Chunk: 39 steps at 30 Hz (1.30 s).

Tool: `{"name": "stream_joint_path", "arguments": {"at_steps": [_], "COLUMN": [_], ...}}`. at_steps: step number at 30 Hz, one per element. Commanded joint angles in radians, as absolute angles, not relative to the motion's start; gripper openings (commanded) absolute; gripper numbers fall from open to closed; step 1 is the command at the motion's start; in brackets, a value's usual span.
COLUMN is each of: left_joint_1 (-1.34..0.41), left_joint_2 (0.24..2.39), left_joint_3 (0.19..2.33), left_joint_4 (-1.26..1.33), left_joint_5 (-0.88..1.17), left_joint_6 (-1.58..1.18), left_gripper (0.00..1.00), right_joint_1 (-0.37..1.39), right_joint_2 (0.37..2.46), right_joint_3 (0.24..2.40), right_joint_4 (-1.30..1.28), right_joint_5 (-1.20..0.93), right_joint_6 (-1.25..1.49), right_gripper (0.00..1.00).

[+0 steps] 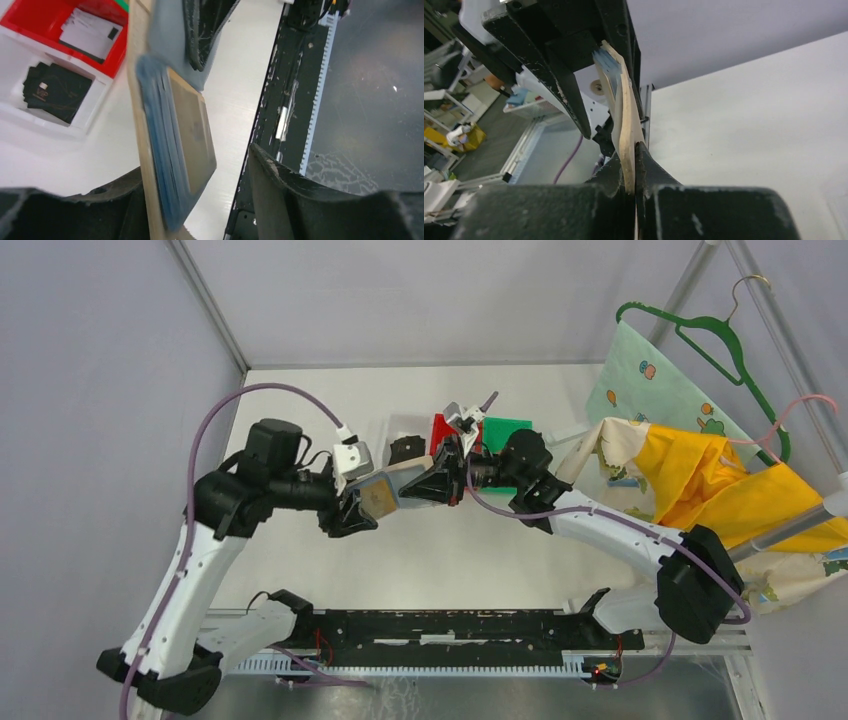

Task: Take the credit cards out of the card holder
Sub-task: Remove the credit card from the card holder.

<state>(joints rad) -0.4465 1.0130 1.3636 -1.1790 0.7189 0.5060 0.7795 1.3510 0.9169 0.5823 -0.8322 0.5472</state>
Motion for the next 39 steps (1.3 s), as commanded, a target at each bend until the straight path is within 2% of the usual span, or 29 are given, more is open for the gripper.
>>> {"name": "stream_joint_path", "arguments": {"at_steps": [1, 6, 10, 11, 15, 16, 17, 19, 23, 30, 34, 39], "left_joint_1": [-0.448, -0.449, -0.448, -0.448, -0.448, -0.449, -0.448, -0.448, -0.449, -0.447, -0.447, -0.446], "left_joint_2": [0.908, 0.919, 0.934, 0.941, 0.97, 0.981, 0.992, 1.015, 1.051, 1.14, 1.197, 1.255], "left_joint_3": [1.314, 1.334, 1.353, 1.36, 1.395, 1.408, 1.418, 1.439, 1.457, 1.501, 1.512, 1.52], "left_joint_4": [-0.939, -0.9, -0.848, -0.844, -0.883, -0.912, -0.943, -1.019, -1.093, -1.224, -1.275, -1.283], "left_joint_5": [0.802, 0.85, 0.911, 0.928, 1.029, 1.059, 1.082, 1.104, 1.083, 0.966, 0.899, 0.813], "left_joint_6": [0.331, 0.254, 0.175, 0.164, 0.172, 0.188, 0.208, 0.239, 0.27, 0.301, 0.304, 0.289], "left_gripper": [0.58, 0.52, 0.43, 0.39, 0.1, 0.06, 0.03, 0.02, 0.02, 0.02, 0.02, 0.02], "right_joint_1": [0.771, 0.771, 0.773, 0.775, 0.775, 0.773, 0.772, 0.76, 0.695, 0.558, 0.536, 0.546], "right_joint_2": [1.285, 1.284, 1.279, 1.274, 1.259, 1.256, 1.252, 1.247, 1.215, 1.059, 1.038, 1.026], "right_joint_3": [0.864, 0.812, 0.799, 0.794, 0.77, 0.769, 0.769, 0.779, 0.813, 0.891, 0.892, 0.803], "right_joint_4": [1.058, 1.246, 1.263, 1.264, 1.249, 1.228, 1.197, 1.13, 1.009, 0.599, 0.608, 0.793], "right_joint_5": [-0.804, -0.788, -0.801, -0.804, -0.812, -0.815, -0.816, -0.815, -0.797, -0.72, -0.776, -0.798], "right_joint_6": [0.827, 0.958, 0.968, 0.966, 0.954, 0.945, 0.934, 0.918, 0.908, 0.709, 0.759, 0.9], "right_gripper": [0.0, 0.0, 0.0, 0.0, 0.01, 0.05, 0.14, 0.32, 0.46, 0.79, 0.78, 0.76]}}
